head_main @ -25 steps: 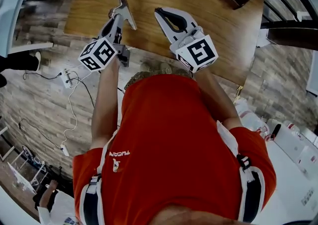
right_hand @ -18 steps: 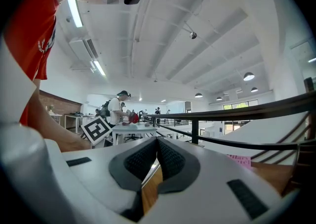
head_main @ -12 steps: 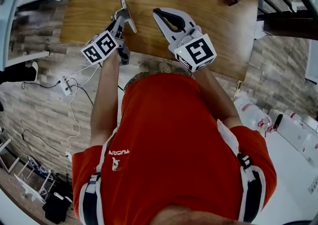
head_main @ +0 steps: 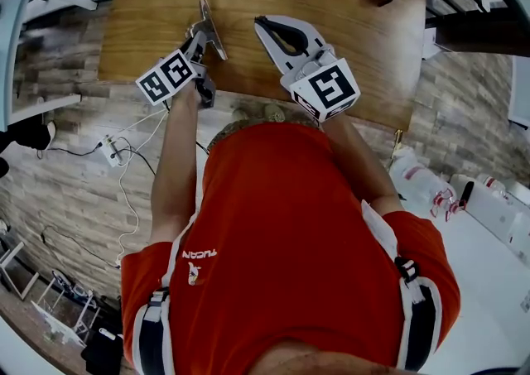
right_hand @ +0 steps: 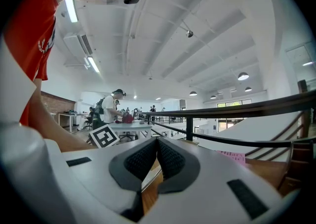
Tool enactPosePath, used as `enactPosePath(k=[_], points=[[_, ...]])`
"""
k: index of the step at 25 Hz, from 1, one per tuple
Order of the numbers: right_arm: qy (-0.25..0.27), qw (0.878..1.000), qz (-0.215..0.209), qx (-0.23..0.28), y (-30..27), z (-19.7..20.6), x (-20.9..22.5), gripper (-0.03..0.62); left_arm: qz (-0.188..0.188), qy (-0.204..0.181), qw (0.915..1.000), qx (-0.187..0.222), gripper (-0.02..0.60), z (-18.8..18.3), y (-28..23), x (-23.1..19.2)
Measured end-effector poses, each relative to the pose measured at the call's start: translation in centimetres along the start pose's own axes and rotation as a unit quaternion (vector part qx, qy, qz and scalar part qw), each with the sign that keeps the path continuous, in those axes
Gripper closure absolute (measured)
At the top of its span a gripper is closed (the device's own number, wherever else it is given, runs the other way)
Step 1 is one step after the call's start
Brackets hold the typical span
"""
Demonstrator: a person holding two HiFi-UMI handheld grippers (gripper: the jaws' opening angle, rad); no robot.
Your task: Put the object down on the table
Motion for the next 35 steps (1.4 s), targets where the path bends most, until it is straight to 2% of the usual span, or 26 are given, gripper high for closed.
enactPosePath(k=[9, 15, 24, 30, 35], points=[[0.000, 1.000, 0.008, -0.007, -0.1, 0.3, 0.2, 0.569, -0.010, 0.011, 0.9996, -0.025, 0.562, 0.4, -0.8, -1.4], [-0.002, 1.000, 0.010, -0.008, -0.1, 0.4, 0.7, 0.569, -0.025, -0.007, 0.9989, -0.040, 0.545, 0.6, -1.1, -1.7], [0.000, 1.000, 0.005, -0.010, -0.3, 0.4, 0.5, 0.569, -0.037, -0.040, 0.9971, -0.053, 0.414, 0.8, -0.8, -1.8], [-0.001, 1.000, 0.002, -0.010, -0.3, 0.5, 0.5, 0.569, -0.050, -0.068, 0.9953, -0.047, 0.376, 0.4, -0.4, -1.7], [-0.002, 1.000, 0.001, -0.007, -0.2, 0.5, 0.5, 0.569, -0.078, -0.094, 0.9922, -0.027, 0.367, 0.1, 0.8, -2.0]])
Point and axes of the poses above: the fingertips, and each gripper's own axes: y backward along the fingers, x to its right, z out of its underside, the point moved 5 cm from there along y, backward along the fingers, and after that the axes turned 7 degrees about z, right-handed, at the moved point
